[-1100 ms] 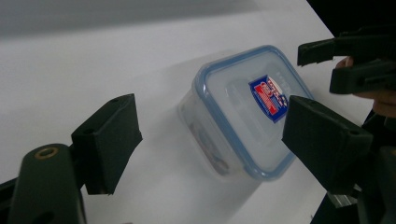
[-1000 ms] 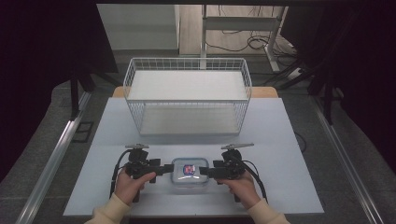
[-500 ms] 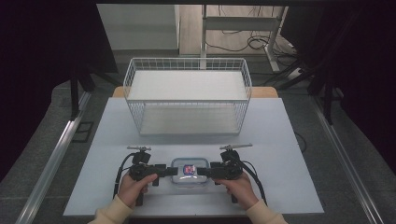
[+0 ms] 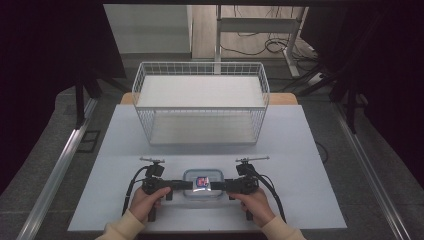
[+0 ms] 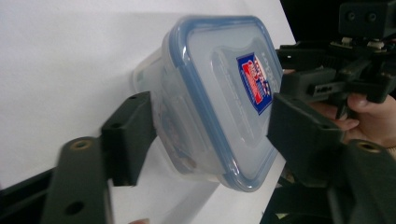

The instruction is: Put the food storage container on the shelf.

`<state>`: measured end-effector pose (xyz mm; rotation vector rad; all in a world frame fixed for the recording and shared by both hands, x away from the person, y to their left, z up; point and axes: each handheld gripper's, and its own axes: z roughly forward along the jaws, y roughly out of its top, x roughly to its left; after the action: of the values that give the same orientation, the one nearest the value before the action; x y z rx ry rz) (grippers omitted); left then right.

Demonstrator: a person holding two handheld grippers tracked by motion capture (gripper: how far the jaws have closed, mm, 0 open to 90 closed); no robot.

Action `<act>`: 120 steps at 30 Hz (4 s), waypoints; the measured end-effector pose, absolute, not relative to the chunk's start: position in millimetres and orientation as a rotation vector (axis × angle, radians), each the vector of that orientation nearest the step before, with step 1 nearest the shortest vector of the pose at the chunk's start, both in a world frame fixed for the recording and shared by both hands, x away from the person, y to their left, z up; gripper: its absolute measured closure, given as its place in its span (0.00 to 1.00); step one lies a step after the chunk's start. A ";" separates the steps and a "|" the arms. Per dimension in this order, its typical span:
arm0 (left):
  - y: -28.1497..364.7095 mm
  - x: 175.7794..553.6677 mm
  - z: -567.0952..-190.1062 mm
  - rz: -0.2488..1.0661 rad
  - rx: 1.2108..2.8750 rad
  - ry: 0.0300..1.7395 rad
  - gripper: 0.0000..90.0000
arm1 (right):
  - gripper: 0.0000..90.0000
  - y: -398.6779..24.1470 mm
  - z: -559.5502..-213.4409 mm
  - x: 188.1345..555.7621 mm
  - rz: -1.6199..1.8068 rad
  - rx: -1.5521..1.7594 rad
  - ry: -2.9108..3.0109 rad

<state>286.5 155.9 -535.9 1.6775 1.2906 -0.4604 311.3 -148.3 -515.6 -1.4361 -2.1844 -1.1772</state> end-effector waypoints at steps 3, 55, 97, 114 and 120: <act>157.4 285.4 -542.9 -0.524 1.638 1.313 0.43 | 0.41 -149.7 -515.5 311.6 -1.181 -1.442 -2.169; 160.7 276.0 -524.0 -0.433 1.603 1.301 0.59 | 0.57 -163.9 -507.0 308.0 -1.280 -1.417 -2.069; 168.4 325.5 -436.5 -0.274 1.603 1.191 0.58 | 0.56 -155.4 -419.6 358.7 -1.444 -1.310 -2.194; 173.0 353.5 -372.7 -0.170 1.598 1.142 0.58 | 0.56 -148.1 -357.2 392.1 -1.533 -1.249 -2.238; 176.1 365.9 -351.5 -0.135 1.595 1.119 0.58 | 0.56 -145.4 -334.5 406.0 -1.573 -1.218 -2.260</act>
<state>365.9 176.1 -351.5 1.5949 1.1189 -0.1347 406.0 -145.4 -334.5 -1.2181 -2.2600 -1.5729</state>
